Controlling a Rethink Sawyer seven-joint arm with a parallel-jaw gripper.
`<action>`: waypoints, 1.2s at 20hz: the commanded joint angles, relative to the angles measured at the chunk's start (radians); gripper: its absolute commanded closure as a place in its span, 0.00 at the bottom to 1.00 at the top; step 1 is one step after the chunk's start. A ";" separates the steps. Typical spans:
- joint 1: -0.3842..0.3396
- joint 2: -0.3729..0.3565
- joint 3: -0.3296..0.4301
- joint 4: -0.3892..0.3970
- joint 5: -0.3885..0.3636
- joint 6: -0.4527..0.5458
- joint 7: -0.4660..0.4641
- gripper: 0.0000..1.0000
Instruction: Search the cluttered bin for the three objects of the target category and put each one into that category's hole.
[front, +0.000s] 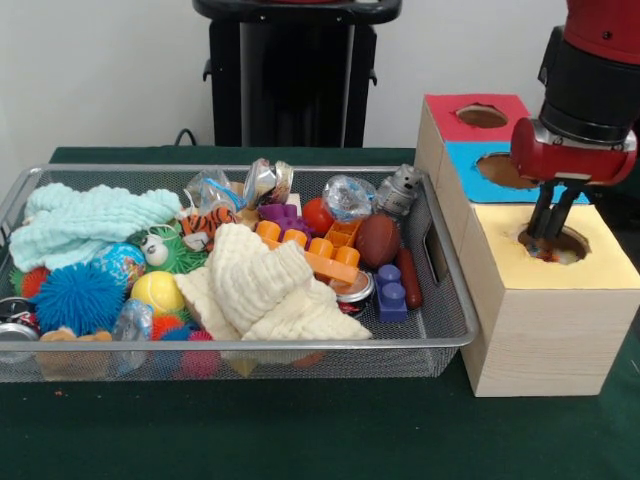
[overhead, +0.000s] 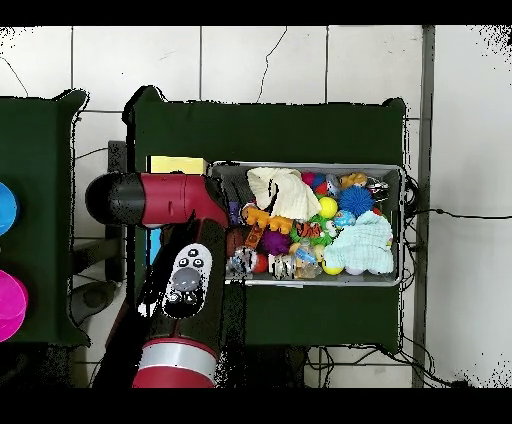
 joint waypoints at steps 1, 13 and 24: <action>-0.064 0.043 0.142 0.177 0.038 -0.157 0.184 1.00; -0.065 0.059 0.144 0.152 0.015 -0.245 0.166 1.00; -0.030 -0.041 0.058 -0.085 0.011 0.158 0.165 1.00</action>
